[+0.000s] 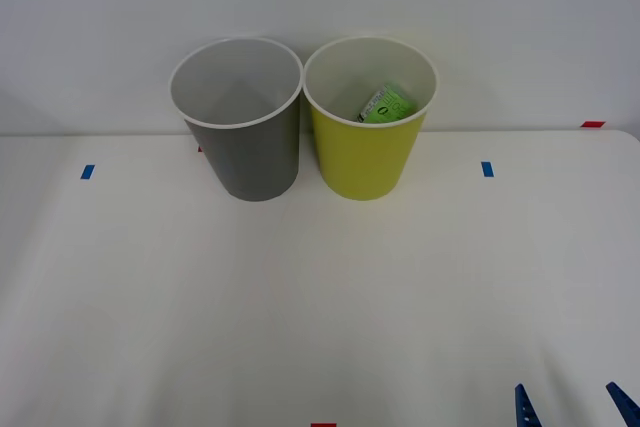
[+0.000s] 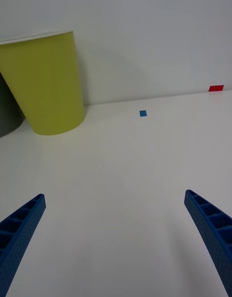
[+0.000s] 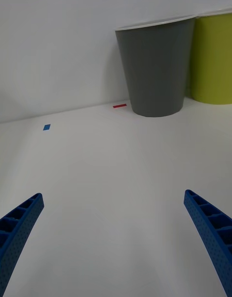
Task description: Put cans in the gray bin and PET bottles in the light green bin.
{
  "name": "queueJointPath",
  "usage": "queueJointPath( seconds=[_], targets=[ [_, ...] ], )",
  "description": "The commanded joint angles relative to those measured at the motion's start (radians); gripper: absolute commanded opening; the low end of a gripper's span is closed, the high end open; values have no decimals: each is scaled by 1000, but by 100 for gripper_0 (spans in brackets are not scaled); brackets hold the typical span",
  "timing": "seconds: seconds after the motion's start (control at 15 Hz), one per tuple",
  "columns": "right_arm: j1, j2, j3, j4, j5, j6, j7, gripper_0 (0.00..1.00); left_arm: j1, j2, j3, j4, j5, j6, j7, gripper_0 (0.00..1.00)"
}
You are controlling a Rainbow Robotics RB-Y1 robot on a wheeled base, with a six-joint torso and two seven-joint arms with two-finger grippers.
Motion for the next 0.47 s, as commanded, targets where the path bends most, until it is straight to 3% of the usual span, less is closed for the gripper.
queueJointPath(
  seconds=[0.07,0.47],
  targets=[
    [0,0,0,0,0,0,0,100,0,0,0,0,0,0,0,100],
    [0,0,0,0,0,0,0,100,0,0,0,0,0,0,0,100]
  ],
)
